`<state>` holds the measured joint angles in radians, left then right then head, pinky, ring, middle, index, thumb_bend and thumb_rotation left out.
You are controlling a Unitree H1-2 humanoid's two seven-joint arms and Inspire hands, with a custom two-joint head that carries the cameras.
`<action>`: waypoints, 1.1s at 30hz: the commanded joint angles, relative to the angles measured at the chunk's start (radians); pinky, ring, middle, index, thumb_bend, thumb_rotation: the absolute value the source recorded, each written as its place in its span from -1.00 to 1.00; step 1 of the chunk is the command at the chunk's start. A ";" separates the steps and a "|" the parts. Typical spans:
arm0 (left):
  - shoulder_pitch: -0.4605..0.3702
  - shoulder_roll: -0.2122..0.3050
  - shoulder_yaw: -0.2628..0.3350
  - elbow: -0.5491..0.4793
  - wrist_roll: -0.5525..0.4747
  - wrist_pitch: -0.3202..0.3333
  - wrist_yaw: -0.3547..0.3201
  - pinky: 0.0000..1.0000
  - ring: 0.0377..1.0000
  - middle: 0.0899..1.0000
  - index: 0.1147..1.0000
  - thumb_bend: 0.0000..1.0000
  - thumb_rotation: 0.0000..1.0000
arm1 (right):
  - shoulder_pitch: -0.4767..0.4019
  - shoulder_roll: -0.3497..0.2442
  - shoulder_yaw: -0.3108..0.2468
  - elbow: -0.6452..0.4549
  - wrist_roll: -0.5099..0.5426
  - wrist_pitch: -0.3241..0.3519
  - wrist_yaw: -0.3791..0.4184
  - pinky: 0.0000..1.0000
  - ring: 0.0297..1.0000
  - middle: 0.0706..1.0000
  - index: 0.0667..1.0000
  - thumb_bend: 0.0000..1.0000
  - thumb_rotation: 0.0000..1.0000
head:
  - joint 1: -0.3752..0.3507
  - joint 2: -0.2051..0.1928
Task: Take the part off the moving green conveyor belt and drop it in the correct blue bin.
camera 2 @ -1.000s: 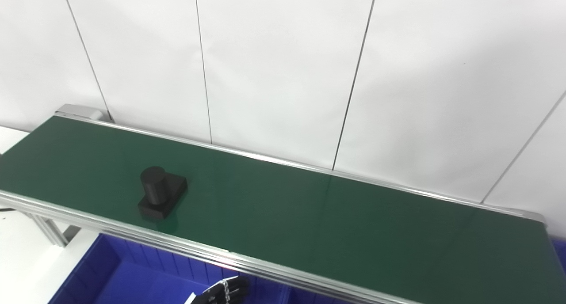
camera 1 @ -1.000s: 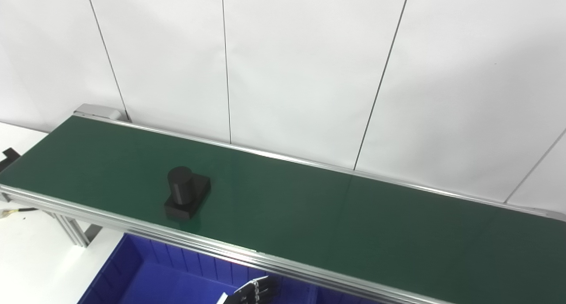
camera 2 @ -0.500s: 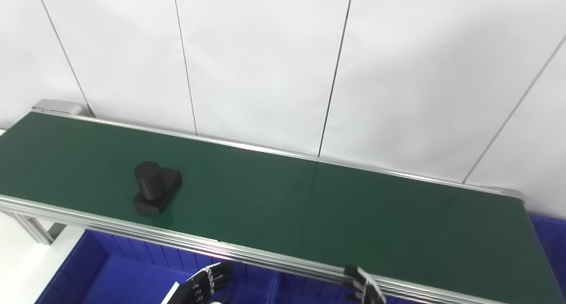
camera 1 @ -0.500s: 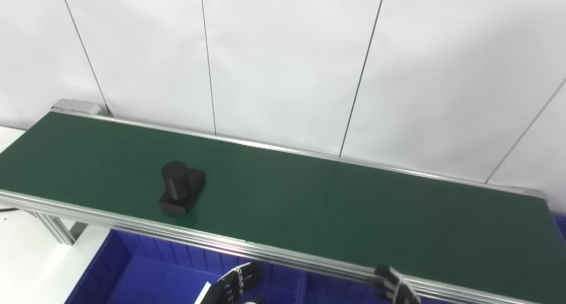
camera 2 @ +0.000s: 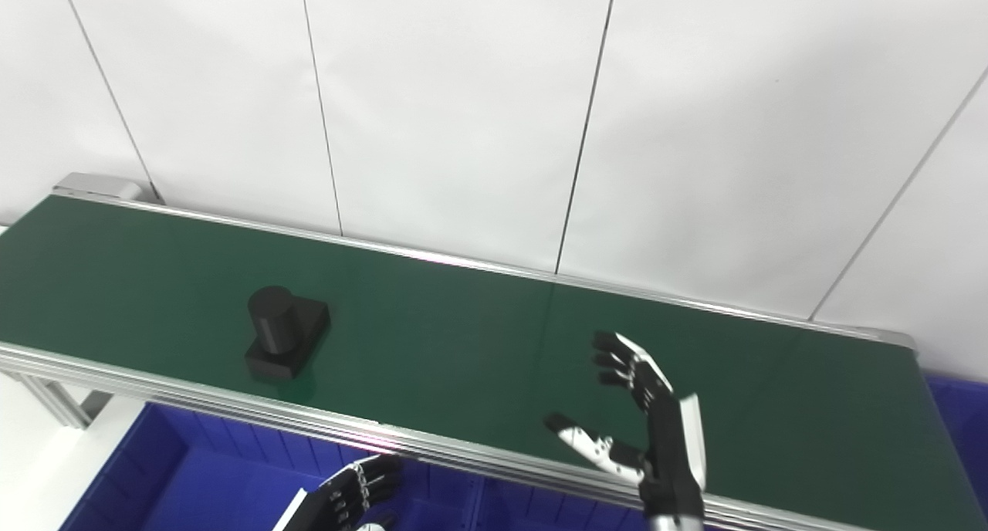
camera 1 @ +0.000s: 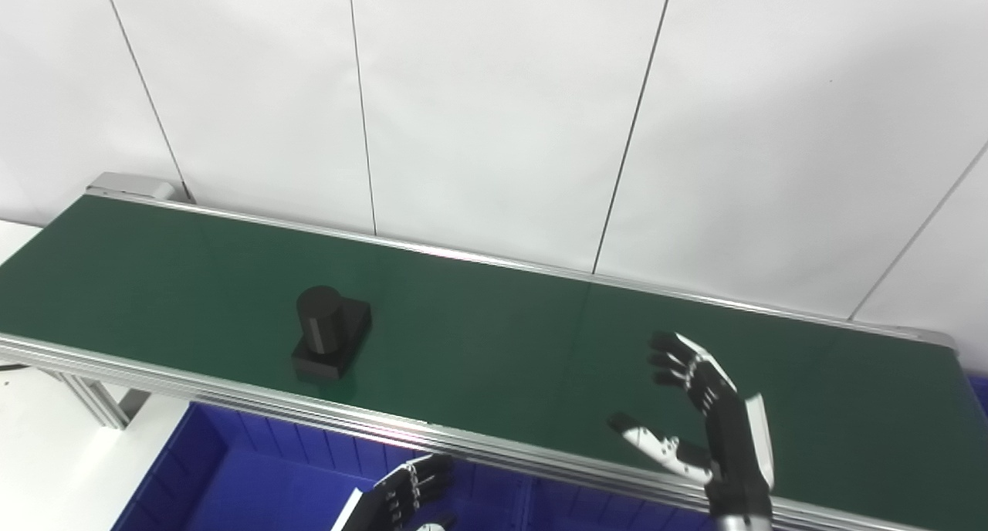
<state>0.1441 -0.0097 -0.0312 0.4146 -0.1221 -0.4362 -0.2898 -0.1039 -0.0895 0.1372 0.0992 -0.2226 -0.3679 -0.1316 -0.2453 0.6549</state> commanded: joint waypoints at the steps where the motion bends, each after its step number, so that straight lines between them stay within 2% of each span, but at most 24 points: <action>1: -0.010 0.006 0.003 -0.028 -0.006 -0.033 -0.012 0.72 0.62 0.62 0.50 -0.13 -0.66 | -0.046 0.010 -0.009 -0.033 -0.024 0.023 0.006 0.25 0.42 0.47 0.47 0.38 -0.68 | 0.001 0.000; 6: -0.018 0.012 0.007 -0.020 -0.011 -0.033 -0.013 0.74 0.63 0.62 0.51 -0.14 -0.73 | -0.108 0.007 -0.015 -0.012 -0.044 0.052 0.022 0.25 0.43 0.49 0.49 0.36 -0.63 | 0.006 0.002; 10: -0.027 0.011 0.007 -0.014 -0.012 -0.032 -0.009 0.69 0.61 0.60 0.48 -0.04 -0.66 | -0.165 0.000 -0.012 0.023 -0.051 0.089 0.050 0.29 0.44 0.50 0.51 0.46 -0.56 | 0.017 0.001; 17: -0.043 0.014 0.010 -0.004 -0.016 -0.032 -0.012 0.69 0.60 0.59 0.45 -0.03 -0.67 | -0.267 -0.011 0.023 0.095 -0.070 0.168 0.132 0.43 0.61 0.67 0.69 0.51 -0.45 | 0.025 -0.006; 20: -0.048 0.014 0.015 0.002 -0.012 -0.033 -0.007 0.65 0.58 0.58 0.44 -0.01 -0.65 | -0.311 -0.012 0.043 0.131 -0.091 0.202 0.157 0.47 0.65 0.78 0.82 0.61 -0.38 | 0.028 -0.009; 27: -0.063 0.012 0.021 0.019 -0.001 -0.034 -0.020 0.68 0.59 0.59 0.45 -0.08 -0.67 | -0.422 0.002 0.078 0.288 -0.092 0.201 0.191 0.52 0.73 0.87 0.94 0.65 -0.40 | 0.065 -0.016; 33: -0.061 0.009 0.016 0.013 0.005 -0.033 -0.012 0.67 0.58 0.59 0.44 -0.03 -0.63 | -0.493 0.019 0.110 0.400 -0.136 0.179 0.168 0.42 0.81 0.98 1.00 0.74 -0.29 | 0.076 -0.020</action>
<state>0.0985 0.0000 -0.0134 0.4466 -0.1192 -0.4362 -0.2934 -0.5391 -0.0835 0.2437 0.5054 -0.3509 -0.1560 0.0571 -0.1703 0.6366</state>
